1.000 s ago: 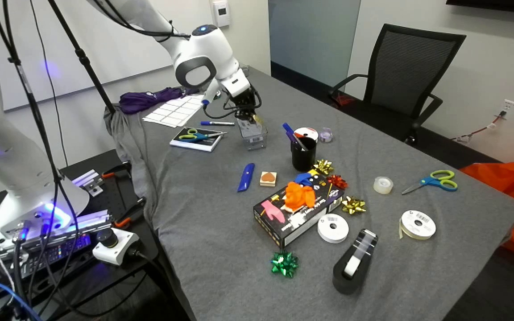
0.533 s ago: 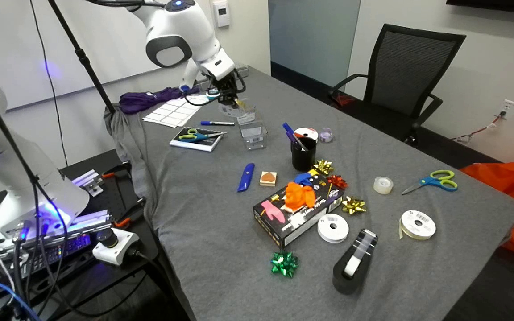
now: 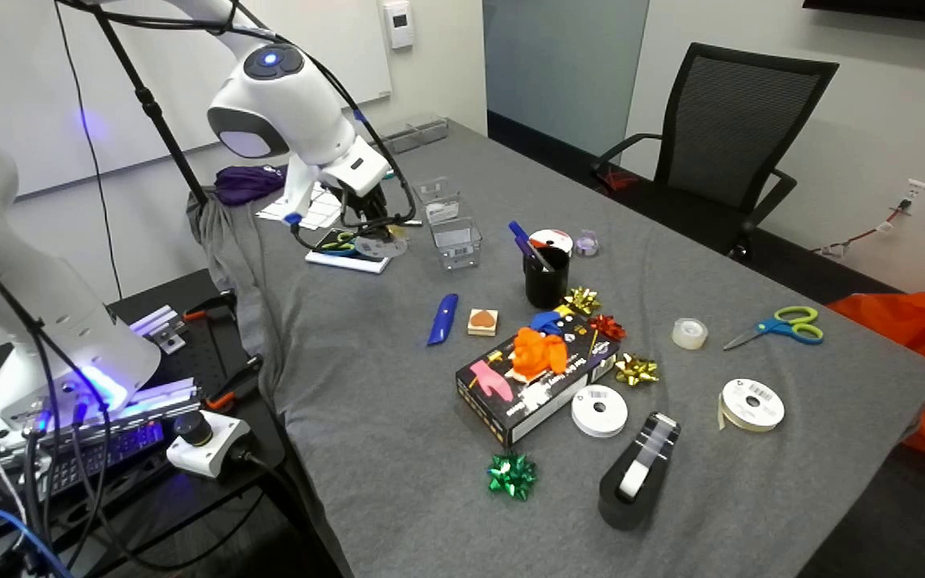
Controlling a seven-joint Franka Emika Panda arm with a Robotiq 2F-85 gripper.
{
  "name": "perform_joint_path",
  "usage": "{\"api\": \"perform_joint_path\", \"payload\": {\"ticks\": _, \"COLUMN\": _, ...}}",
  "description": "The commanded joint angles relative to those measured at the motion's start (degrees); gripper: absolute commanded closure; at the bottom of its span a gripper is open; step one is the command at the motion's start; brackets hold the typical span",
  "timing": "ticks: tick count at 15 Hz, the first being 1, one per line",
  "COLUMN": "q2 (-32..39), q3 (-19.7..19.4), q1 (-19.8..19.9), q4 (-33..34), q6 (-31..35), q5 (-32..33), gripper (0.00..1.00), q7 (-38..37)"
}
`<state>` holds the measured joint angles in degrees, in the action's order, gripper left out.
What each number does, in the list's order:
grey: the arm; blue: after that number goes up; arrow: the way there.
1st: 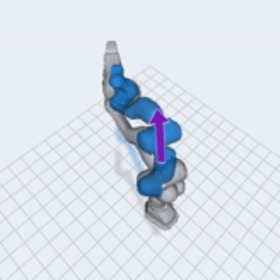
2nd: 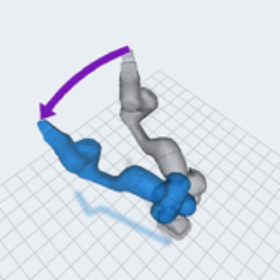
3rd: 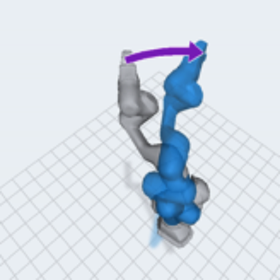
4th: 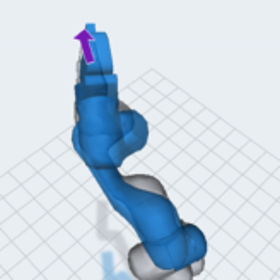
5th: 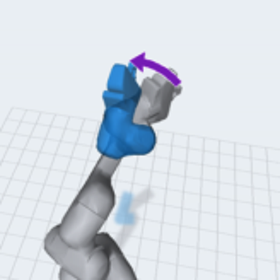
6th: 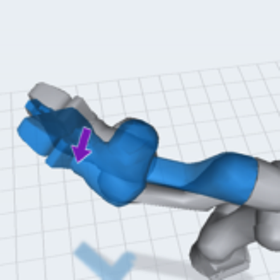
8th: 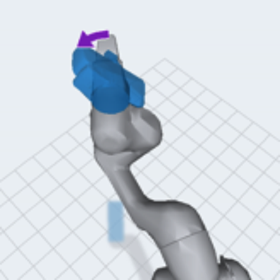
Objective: Pick up the yellow ribbon tape and put it on the table
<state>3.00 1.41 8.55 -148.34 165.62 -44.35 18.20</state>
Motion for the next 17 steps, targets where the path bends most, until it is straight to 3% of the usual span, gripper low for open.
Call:
{"api": "perform_joint_path", "payload": {"ticks": 1, "q2": -0.43, "q3": 0.52, "q1": 2.12, "q4": -1.68, "q6": -0.24, "q5": -10.84, "gripper": 0.79, "q7": 15.64}}
{"api": "perform_joint_path", "payload": {"ticks": 2, "q2": -0.41, "q3": 0.38, "q1": 2.61, "q4": -1.57, "q6": -0.81, "q5": -13.88, "gripper": 0.78, "q7": 20.05}}
{"api": "perform_joint_path", "payload": {"ticks": 3, "q2": -0.28, "q3": 0.12, "q1": 3.16, "q4": -1.38, "q6": -1.24, "q5": -16.40, "gripper": 0.69, "q7": 24.52}}
{"api": "perform_joint_path", "payload": {"ticks": 4, "q2": 0.12, "q3": -0.17, "q1": 3.55, "q4": -1.24, "q6": -1.19, "q5": -18.82, "gripper": 0.52, "q7": 28.88}}
{"api": "perform_joint_path", "payload": {"ticks": 6, "q2": 1.17, "q3": -0.84, "q1": 4.28, "q4": -1.18, "q6": -0.94, "q5": -23.13, "gripper": 0.37, "q7": 37.43}}
{"api": "perform_joint_path", "payload": {"ticks": 11, "q2": 2.52, "q3": -2.14, "q1": 5.20, "q4": -1.14, "q6": -0.81, "q5": -27.85, "gripper": 0.02, "q7": 48.58}}
{"api": "perform_joint_path", "payload": {"ticks": 17, "q2": 3.73, "q3": -2.15, "q1": 3.96, "q4": -1.51, "q6": 2.00, "q5": -25.90, "gripper": 0.00, "q7": 47.11}}
